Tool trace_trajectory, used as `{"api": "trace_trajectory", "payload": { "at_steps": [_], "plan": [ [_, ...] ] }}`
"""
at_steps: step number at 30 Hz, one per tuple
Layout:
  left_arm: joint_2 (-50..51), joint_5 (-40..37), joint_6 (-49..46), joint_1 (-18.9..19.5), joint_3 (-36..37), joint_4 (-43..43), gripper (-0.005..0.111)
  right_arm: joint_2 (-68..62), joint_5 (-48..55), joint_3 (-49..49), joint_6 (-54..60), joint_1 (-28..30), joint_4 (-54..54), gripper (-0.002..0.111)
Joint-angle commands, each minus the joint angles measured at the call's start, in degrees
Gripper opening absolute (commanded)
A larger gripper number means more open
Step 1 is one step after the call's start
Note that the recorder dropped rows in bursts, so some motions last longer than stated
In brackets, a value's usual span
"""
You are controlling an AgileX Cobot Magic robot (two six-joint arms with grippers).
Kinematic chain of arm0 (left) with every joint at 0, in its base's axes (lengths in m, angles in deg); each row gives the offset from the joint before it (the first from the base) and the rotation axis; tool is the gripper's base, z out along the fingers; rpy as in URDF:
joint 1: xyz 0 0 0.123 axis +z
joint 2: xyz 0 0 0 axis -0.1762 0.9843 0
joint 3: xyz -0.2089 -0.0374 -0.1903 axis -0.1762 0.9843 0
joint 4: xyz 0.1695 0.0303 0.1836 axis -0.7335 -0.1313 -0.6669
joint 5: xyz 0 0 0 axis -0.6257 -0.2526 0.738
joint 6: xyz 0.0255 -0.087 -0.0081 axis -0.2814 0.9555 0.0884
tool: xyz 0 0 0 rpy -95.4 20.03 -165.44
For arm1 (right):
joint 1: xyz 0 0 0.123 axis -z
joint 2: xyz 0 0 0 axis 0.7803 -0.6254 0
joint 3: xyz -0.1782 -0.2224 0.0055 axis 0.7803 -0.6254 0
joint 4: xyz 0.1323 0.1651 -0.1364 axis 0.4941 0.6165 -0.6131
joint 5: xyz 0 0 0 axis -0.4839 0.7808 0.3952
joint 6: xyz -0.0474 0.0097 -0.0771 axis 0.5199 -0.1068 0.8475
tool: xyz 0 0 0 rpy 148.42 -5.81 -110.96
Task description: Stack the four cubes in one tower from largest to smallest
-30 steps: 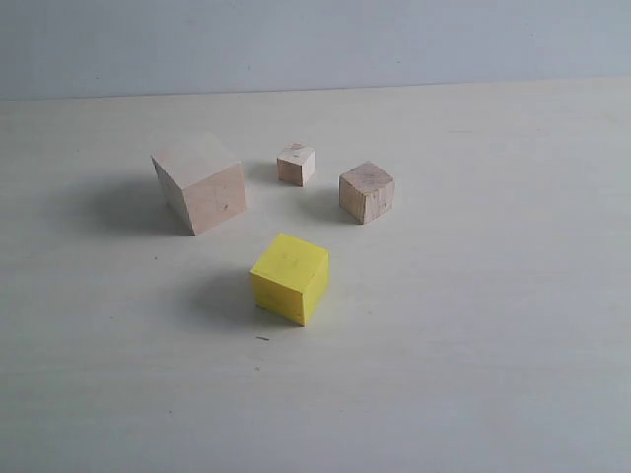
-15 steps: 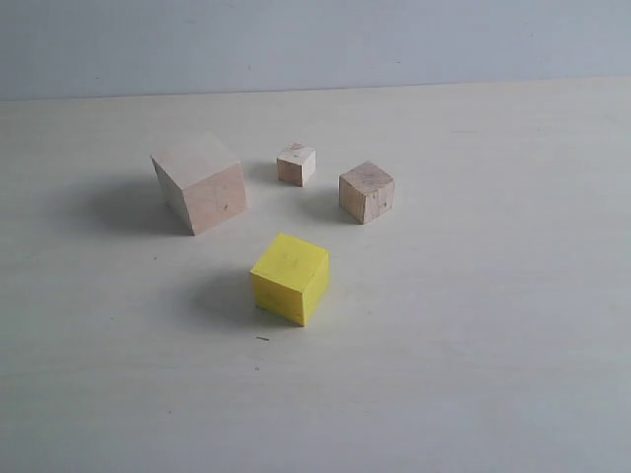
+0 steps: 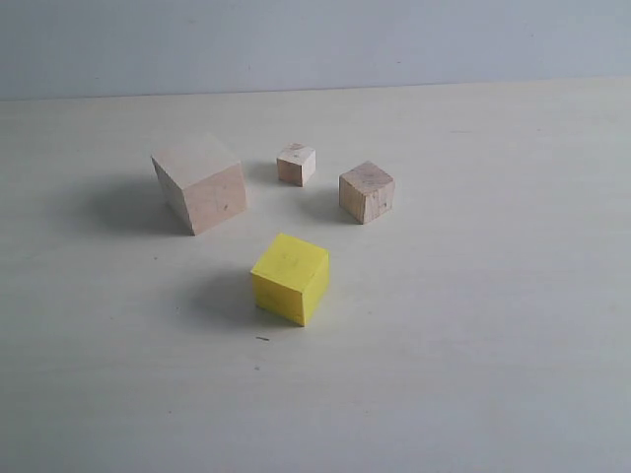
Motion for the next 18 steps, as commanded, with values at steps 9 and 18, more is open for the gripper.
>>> {"api": "trace_trajectory", "payload": {
  "at_steps": [9, 18],
  "plan": [
    [20.3, -11.5, -4.7, -12.2, -8.1, 0.5, 0.000, -11.5, 11.6, 1.0, -0.2, -4.0, 11.1, 0.000],
    [20.3, -10.1, -4.7, -12.2, -8.1, 0.5, 0.000, -11.5, 11.5, 1.0, -1.7, -4.0, 11.1, 0.000]
  ]
}}
